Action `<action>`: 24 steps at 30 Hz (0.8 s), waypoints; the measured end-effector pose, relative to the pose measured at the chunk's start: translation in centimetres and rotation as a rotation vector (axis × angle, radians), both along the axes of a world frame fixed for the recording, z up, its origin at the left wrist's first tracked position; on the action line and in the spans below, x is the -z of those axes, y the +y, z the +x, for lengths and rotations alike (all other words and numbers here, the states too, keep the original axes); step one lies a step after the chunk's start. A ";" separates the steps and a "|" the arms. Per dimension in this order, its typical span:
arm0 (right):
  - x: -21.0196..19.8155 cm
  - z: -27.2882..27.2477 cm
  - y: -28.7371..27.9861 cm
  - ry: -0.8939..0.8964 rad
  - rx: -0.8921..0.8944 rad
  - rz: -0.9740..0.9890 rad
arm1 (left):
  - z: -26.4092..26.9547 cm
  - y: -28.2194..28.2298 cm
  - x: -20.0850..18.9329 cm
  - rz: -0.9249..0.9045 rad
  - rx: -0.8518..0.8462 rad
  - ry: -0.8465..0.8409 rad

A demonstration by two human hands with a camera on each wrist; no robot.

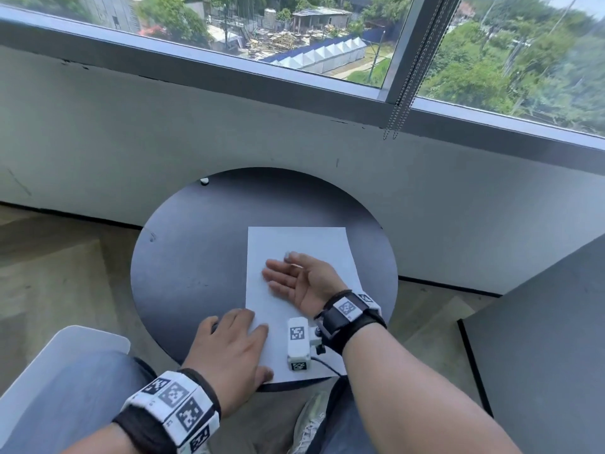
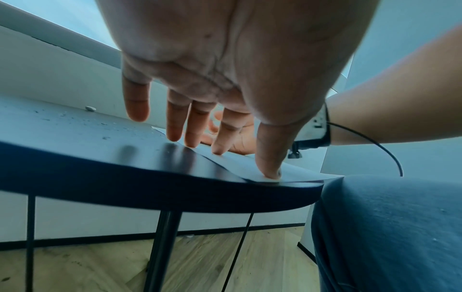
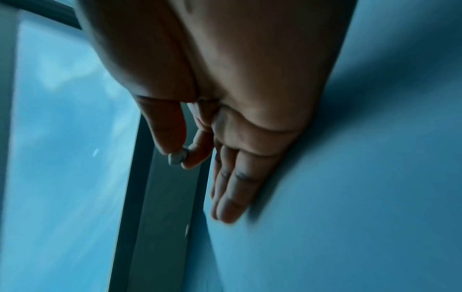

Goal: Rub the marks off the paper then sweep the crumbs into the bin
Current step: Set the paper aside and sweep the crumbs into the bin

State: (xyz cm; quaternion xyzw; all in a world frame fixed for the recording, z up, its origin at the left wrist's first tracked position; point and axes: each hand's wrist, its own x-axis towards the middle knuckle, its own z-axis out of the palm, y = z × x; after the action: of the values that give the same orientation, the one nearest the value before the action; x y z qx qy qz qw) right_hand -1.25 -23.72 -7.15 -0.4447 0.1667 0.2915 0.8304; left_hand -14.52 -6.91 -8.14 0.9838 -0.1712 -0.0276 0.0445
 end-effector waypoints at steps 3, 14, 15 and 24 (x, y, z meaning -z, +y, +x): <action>-0.4 2.6 -4.3 -0.018 0.427 -0.026 | 0.0 -0.2 0.3 -0.006 -0.014 0.038; -0.9 -1.0 -0.5 -0.051 -0.032 -0.056 | -0.5 -0.2 -0.4 0.024 0.027 0.165; -0.7 -0.5 -0.8 -0.037 0.025 -0.055 | -0.5 -0.3 -0.5 0.044 0.027 0.165; -3.4 1.1 -6.4 -0.074 0.458 -0.149 | -0.5 -0.6 -0.8 0.082 -0.016 0.160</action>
State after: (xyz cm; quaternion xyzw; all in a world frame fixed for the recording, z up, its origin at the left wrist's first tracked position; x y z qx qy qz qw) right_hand -0.13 -30.09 -3.75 -0.4657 0.2536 0.0663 0.8453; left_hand -15.00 -7.51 -7.30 0.9808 -0.1579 -0.1127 0.0180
